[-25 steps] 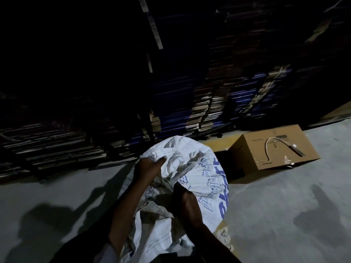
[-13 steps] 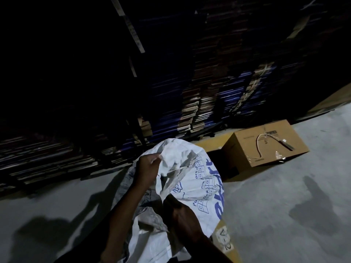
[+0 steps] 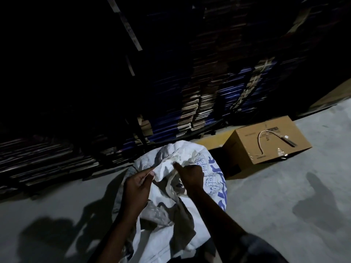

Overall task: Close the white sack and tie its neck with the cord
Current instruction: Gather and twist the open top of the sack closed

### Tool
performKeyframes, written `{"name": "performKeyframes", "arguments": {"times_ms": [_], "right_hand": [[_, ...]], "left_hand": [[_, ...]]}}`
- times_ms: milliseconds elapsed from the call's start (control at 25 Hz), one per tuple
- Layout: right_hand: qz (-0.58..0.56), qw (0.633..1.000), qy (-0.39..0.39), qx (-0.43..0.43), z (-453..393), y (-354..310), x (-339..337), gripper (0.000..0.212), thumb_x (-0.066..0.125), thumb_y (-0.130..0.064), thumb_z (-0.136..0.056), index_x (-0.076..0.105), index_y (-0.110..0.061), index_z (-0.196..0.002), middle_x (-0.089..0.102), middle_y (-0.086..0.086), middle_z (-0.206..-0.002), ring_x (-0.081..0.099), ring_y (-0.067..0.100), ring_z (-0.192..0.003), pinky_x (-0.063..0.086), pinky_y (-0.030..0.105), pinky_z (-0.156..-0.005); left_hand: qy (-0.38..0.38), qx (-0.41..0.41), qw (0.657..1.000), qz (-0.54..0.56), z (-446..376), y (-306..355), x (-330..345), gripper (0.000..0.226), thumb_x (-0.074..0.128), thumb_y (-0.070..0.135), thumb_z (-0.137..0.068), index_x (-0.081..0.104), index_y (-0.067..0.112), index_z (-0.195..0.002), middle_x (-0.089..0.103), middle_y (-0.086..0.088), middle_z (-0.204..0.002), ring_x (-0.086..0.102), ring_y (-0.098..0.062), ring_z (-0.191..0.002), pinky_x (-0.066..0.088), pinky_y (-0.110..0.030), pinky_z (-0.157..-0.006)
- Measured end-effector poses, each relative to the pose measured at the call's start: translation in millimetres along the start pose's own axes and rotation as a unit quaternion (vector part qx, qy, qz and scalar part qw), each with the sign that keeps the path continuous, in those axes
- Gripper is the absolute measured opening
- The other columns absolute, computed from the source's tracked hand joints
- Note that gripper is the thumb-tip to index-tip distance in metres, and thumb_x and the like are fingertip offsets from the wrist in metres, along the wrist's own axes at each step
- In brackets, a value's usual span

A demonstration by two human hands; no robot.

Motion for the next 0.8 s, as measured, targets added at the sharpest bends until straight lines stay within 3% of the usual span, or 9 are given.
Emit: {"name": "performKeyframes", "arguments": {"times_ms": [120,200,280,400,520,560,640,720,800], "right_hand": [[0.055,0.998,-0.003,0.024,-23,1,12,0.026,0.079,-0.025,-0.076,0.062,-0.005,-0.072,0.065,0.011,-0.073,0.067,0.027,-0.075,0.042,0.029,-0.062],[0.062,0.998,-0.003,0.005,-24,-1,13,0.012,0.064,-0.006,-0.076,0.055,-0.005,-0.067,0.057,0.010,-0.069,0.062,0.031,-0.074,0.037,0.027,-0.056],[0.084,0.993,0.004,-0.079,-17,-12,8,0.019,0.053,0.000,-0.072,0.044,-0.007,-0.057,0.048,0.008,-0.057,0.054,0.028,-0.062,0.031,0.028,-0.051],[0.084,0.978,0.031,-0.189,9,-31,-15,0.018,0.047,-0.004,-0.078,0.054,-0.010,-0.063,0.060,0.008,-0.059,0.058,0.030,-0.056,0.039,0.034,-0.051],[0.014,0.961,0.095,-0.258,48,-57,-65,0.027,0.053,0.001,-0.093,0.077,-0.011,-0.099,0.077,-0.002,-0.086,0.070,0.019,-0.066,0.058,0.036,-0.056],[-0.013,0.956,0.129,-0.265,61,-66,-87,0.032,0.054,0.002,-0.095,0.075,-0.011,-0.116,0.074,-0.007,-0.096,0.071,0.014,-0.071,0.061,0.030,-0.061],[-0.067,0.941,0.187,-0.273,78,-74,-127,0.034,0.054,0.000,-0.098,0.070,-0.011,-0.126,0.069,-0.009,-0.100,0.070,0.005,-0.075,0.059,0.018,-0.064],[-0.080,0.939,0.204,-0.267,79,-74,-147,0.030,0.055,-0.003,-0.098,0.074,-0.014,-0.118,0.069,-0.011,-0.093,0.067,-0.002,-0.077,0.055,0.011,-0.065],[-0.062,0.954,0.167,-0.239,70,-67,-143,0.022,0.057,-0.011,-0.095,0.076,-0.017,-0.087,0.063,-0.010,-0.072,0.059,0.001,-0.062,0.052,0.023,-0.060]], "left_hand": [[0.015,-0.004,1.000,0.015,-4,0,2,0.017,0.064,0.006,-0.098,0.076,0.014,-0.108,0.071,0.019,-0.093,0.065,0.024,-0.080,0.045,0.003,-0.071],[0.013,-0.007,1.000,0.009,-5,-1,4,0.017,0.064,0.007,-0.099,0.076,0.018,-0.104,0.072,0.018,-0.091,0.068,0.017,-0.080,0.045,0.002,-0.068],[0.011,-0.009,1.000,0.009,-8,-1,2,0.017,0.064,0.010,-0.100,0.076,0.022,-0.101,0.073,0.012,-0.086,0.070,0.006,-0.075,0.045,-0.001,-0.062],[0.016,0.010,1.000,-0.010,-16,10,-2,0.019,0.062,0.008,-0.100,0.077,0.012,-0.110,0.076,0.004,-0.094,0.069,0.012,-0.079,0.046,0.000,-0.070],[0.051,0.037,0.998,-0.013,-28,33,-19,0.021,0.059,0.004,-0.101,0.075,-0.004,-0.113,0.074,-0.006,-0.103,0.068,-0.010,-0.092,0.047,-0.002,-0.073],[0.076,0.034,0.997,-0.002,-35,38,-29,0.021,0.059,0.003,-0.100,0.074,-0.006,-0.111,0.072,-0.006,-0.101,0.066,-0.016,-0.094,0.050,-0.008,-0.075],[0.132,0.012,0.990,0.048,-55,40,-53,0.021,0.061,0.006,-0.098,0.075,-0.002,-0.111,0.072,-0.007,-0.099,0.066,-0.021,-0.097,0.056,-0.031,-0.084],[0.137,-0.013,0.988,0.065,-73,40,-63,0.022,0.061,0.007,-0.096,0.075,0.000,-0.112,0.074,-0.014,-0.102,0.069,-0.027,-0.098,0.053,-0.037,-0.083],[0.088,-0.025,0.995,0.040,-84,41,-57,0.024,0.059,0.004,-0.098,0.073,-0.003,-0.118,0.073,-0.017,-0.109,0.069,-0.031,-0.100,0.048,-0.032,-0.080]]}}
Point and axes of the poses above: each hand's wrist, its own z-axis away from the middle knuckle, its own x-axis out of the palm, y = z × x, the point moved 10 cm from there along -z, towards the middle knuckle
